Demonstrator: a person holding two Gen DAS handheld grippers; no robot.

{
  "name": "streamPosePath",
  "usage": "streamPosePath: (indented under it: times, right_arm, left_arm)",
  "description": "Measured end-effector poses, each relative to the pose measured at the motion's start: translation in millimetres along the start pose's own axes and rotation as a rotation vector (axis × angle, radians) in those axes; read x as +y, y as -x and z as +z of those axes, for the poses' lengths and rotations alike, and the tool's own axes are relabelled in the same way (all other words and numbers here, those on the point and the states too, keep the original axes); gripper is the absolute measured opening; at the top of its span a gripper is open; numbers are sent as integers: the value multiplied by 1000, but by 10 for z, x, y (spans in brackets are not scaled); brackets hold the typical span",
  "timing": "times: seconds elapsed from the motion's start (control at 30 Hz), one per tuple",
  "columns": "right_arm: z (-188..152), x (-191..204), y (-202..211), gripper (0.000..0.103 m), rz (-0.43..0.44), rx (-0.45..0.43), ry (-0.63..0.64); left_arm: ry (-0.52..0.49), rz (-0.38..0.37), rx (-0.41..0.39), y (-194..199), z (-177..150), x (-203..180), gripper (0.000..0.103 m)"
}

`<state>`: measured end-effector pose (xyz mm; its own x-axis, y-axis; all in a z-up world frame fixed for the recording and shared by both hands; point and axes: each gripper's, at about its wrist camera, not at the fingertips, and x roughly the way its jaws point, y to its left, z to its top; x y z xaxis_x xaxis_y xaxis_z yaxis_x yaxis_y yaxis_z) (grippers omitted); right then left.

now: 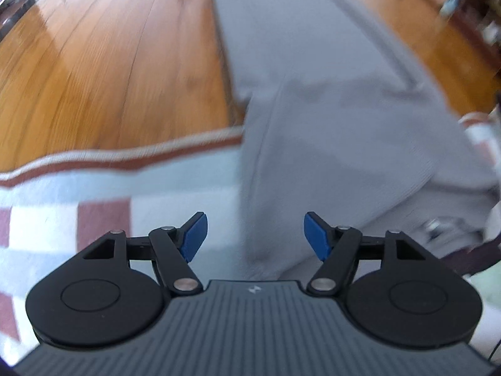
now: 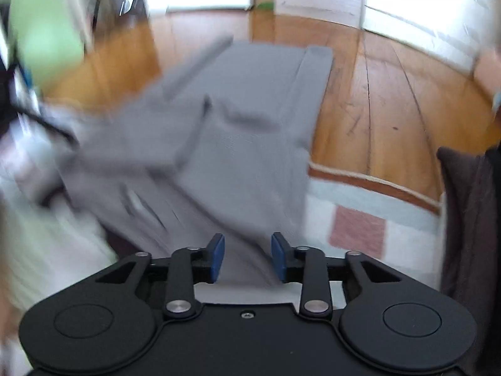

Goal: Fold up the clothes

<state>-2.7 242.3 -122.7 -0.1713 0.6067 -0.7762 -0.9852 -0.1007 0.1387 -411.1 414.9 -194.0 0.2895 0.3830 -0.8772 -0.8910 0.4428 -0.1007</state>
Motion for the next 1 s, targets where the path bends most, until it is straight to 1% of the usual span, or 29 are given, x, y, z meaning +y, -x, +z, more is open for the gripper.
streamPosePath:
  times: [0.07,0.1,0.13,0.2,0.27,0.37,0.4,0.43,0.5,0.57,0.6,0.67,0.73,0.87,1.0]
  right_arm:
    - [319,-65,60,41,82,3,-72]
    - [541,-67,51,44,105,18,-87]
    - [764,-67,40,44,128,32,-103]
    - [1276,-20,-29,44,172,90,-154]
    - [1877,33,-139,44,231,172,-221]
    - [2657,236,-383,49,182,279,-189]
    - [2915,306,-467,49,164,314,-176]
    - [3125,409,-601,49,117,325,-117]
    - [3383,528,-840,49,101,326,-23]
    - [3512,563,-1089,49,152,322,62]
    - [3523,521,-1185,49,181,317,72]
    - [3544,437,-1377,49,237,307,92]
    - [3585,311,-1620,49,278,306,52]
    - [3704,88,-2149,49,334,300,-85]
    - [3968,-26,-2835,49,389,292,-217]
  left_arm:
    - [3,-31,-45,60,122,-36,68]
    - [6,-48,-62,82,196,-51,68]
    - [13,-60,-70,94,300,-63,68]
    - [7,-40,-94,110,551,-133,68]
    - [-6,-7,-136,150,836,-172,68]
    - [10,30,-205,148,1211,-184,68]
    - [19,39,-228,113,1317,-178,66]
    - [30,34,-241,27,1377,-165,65]
    - [52,19,-269,-150,1487,-135,65]
    - [88,-42,-292,-376,1456,-59,65]
    - [114,-90,-298,-494,1419,-3,64]
    - [169,-153,-284,-750,1338,97,64]
    - [175,-164,-255,-958,1351,152,64]
    - [128,-112,-214,-1199,1547,109,64]
    - [103,-108,-151,-1433,1646,39,64]
